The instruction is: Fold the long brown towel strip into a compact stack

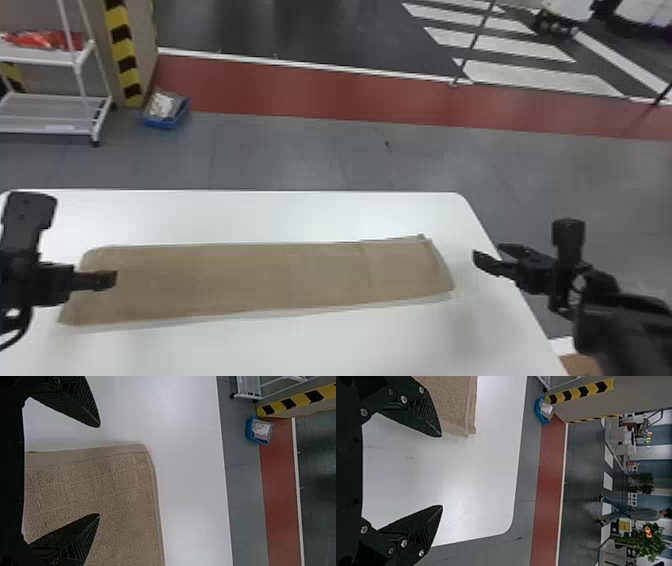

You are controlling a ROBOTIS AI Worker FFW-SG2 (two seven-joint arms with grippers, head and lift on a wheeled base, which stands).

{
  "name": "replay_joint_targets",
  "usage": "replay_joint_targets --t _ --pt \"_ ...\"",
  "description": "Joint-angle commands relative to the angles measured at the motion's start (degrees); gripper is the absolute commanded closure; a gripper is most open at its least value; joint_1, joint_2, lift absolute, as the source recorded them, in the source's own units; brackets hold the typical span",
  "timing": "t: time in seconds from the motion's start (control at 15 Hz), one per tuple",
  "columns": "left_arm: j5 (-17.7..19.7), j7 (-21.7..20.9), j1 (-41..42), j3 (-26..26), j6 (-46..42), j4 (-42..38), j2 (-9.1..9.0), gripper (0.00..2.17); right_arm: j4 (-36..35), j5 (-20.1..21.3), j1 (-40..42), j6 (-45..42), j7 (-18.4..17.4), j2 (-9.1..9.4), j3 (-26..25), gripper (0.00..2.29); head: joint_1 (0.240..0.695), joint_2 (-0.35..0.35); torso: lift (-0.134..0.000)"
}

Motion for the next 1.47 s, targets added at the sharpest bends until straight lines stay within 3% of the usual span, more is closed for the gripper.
replay_joint_targets --t 0.0,0.67,1.07,1.4 --pt "0.0 -0.09 -0.1 0.0 -0.54 0.23 -0.02 0.09 0.0 0.0 -0.04 -0.04 0.01 -0.03 0.0 0.28 0.695 -0.265 0.0" --pt "0.09 -0.36 0.25 0.0 -0.36 0.32 0.33 0.1 0.44 0.79 0.31 -0.57 0.01 0.05 0.26 0.28 0.695 -0.262 0.0" --pt "0.18 -1.59 2.89 0.61 -0.89 -0.21 0.86 0.16 0.35 -1.05 4.8 -4.08 0.62 0.05 0.26 0.28 0.695 -0.266 0.0" --pt "0.7 -1.67 4.91 1.93 -3.0 -0.21 2.26 0.2 0.35 -1.14 6.82 -8.3 0.18 1.81 1.49 0.28 0.695 -0.249 0.0"
